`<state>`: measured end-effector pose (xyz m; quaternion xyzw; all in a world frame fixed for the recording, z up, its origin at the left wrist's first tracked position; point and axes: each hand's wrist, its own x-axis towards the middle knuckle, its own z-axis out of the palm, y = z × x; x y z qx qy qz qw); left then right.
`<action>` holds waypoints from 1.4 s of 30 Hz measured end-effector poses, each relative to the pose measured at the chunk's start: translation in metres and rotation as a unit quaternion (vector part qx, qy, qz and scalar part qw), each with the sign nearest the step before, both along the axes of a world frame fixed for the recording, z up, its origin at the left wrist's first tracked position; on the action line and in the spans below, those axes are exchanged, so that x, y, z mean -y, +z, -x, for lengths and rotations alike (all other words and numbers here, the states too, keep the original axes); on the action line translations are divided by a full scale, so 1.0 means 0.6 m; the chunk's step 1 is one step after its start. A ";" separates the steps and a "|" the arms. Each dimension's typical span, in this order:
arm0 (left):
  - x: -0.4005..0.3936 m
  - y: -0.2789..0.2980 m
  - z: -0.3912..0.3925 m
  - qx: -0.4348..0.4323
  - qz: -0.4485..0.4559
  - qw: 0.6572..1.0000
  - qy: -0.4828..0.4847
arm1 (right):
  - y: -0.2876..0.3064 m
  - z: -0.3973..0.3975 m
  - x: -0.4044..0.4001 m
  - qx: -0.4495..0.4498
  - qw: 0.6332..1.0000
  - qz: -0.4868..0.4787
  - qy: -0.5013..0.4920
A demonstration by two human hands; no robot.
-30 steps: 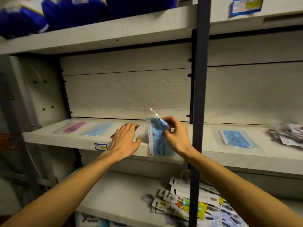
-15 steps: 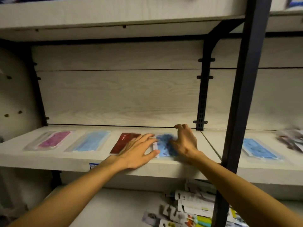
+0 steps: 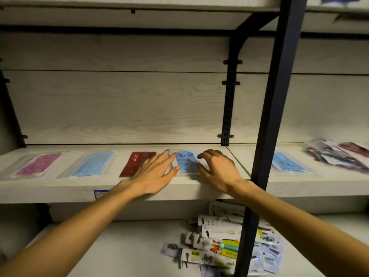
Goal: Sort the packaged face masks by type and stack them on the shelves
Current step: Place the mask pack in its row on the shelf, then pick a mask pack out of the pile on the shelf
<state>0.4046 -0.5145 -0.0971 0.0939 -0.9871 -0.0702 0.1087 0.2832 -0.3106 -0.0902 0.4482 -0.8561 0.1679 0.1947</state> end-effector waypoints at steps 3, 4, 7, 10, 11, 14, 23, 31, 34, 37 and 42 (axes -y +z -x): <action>-0.029 -0.006 -0.019 -0.013 0.024 1.000 0.016 | -0.004 -0.016 -0.061 -0.147 0.987 -0.065 0.007; -0.043 -0.007 -0.025 -0.012 0.034 0.999 0.022 | -0.004 -0.022 -0.083 -0.192 0.979 -0.076 0.007; -0.098 -0.004 -0.041 -0.035 0.064 0.997 0.029 | -0.003 -0.038 -0.145 -0.273 0.957 -0.090 0.032; -0.173 0.009 -0.057 -0.100 0.121 0.988 0.002 | -0.005 -0.053 -0.215 -0.282 0.955 -0.074 0.056; -0.203 0.013 -0.061 -0.117 0.134 0.984 -0.010 | -0.005 -0.053 -0.244 -0.269 0.959 -0.066 0.050; -0.296 0.027 -0.064 -0.138 0.145 0.978 -0.056 | -0.006 -0.033 -0.347 -0.220 0.974 -0.043 0.002; -0.585 0.036 0.041 -0.124 0.188 0.961 -0.159 | -0.027 0.044 -0.672 -0.060 0.984 0.001 -0.169; -0.722 0.040 0.173 -0.064 0.240 0.953 -0.172 | -0.055 0.099 -0.834 -0.013 0.975 0.021 -0.221; -0.755 0.044 0.222 -0.081 0.233 0.951 -0.186 | -0.047 0.138 -0.863 -0.014 0.974 0.037 -0.223; -0.781 0.053 0.283 -0.111 0.236 0.945 -0.195 | -0.040 0.192 -0.880 0.003 0.971 0.068 -0.230; -0.830 0.093 0.409 -0.132 0.214 0.956 -0.152 | -0.023 0.301 -0.906 0.011 0.971 0.066 -0.229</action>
